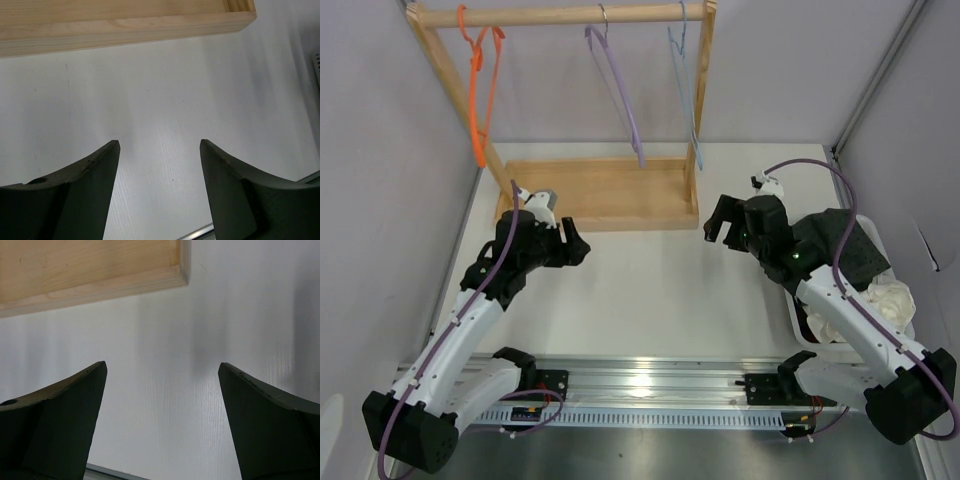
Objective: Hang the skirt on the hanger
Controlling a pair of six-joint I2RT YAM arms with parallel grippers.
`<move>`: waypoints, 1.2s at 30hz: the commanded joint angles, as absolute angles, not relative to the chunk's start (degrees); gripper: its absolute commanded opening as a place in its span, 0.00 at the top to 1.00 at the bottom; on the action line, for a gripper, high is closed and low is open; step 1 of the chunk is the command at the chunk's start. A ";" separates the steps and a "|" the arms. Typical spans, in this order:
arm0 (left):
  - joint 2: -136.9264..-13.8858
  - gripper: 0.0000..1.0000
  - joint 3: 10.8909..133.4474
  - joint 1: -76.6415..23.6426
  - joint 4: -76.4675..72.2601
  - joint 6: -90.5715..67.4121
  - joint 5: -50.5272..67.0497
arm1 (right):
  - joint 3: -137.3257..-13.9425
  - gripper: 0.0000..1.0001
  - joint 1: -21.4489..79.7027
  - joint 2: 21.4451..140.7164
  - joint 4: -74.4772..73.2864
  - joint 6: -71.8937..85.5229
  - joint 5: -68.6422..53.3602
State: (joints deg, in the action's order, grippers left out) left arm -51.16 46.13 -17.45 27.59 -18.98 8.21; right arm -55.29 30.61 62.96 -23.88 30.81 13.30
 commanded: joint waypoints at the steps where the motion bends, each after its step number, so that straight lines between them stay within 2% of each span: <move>1: -50.10 0.29 46.23 -17.84 26.45 -18.37 8.97 | -60.64 0.01 30.32 62.40 -25.57 30.50 15.73; 7: -50.10 0.28 46.41 -17.84 26.72 -18.37 9.49 | -64.94 0.01 27.17 60.21 -29.70 31.37 14.42; 10: -49.31 0.28 46.41 -17.75 26.89 -18.46 9.93 | -66.79 0.01 21.99 58.98 -33.21 32.52 13.89; 14: -48.25 0.27 46.23 -17.75 26.89 -18.54 10.98 | -70.30 0.01 6.02 58.62 -41.63 32.96 9.07; 15: -47.99 0.27 46.23 -17.75 26.72 -18.54 11.33 | -70.49 0.00 -2.20 58.54 -42.79 32.70 7.57; 19: -47.55 0.27 46.06 -17.67 26.72 -18.54 12.30 | -68.83 0.01 -20.06 58.36 -47.19 31.29 0.62; 21: -47.29 0.27 46.05 -17.67 26.63 -18.54 13.18 | -65.76 0.01 -24.68 58.18 -47.72 30.41 -1.93; 24: -47.02 0.27 45.97 -17.67 26.46 -18.63 13.80 | -62.94 0.00 -26.10 56.79 -48.25 31.37 1.57; 27: -46.93 0.27 45.97 -17.67 26.37 -18.63 14.06 | -58.54 0.01 -27.77 55.46 -46.85 31.82 -1.30; 36: -46.14 0.27 45.79 -17.67 26.81 -18.63 13.71 | -50.72 0.01 -27.95 53.88 -46.84 30.85 -0.09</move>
State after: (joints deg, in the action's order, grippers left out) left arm -47.70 46.06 -17.45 27.66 -18.98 12.82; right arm -51.79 -27.62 55.09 -47.22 31.64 -0.30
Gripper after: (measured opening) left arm 0.733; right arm 0.993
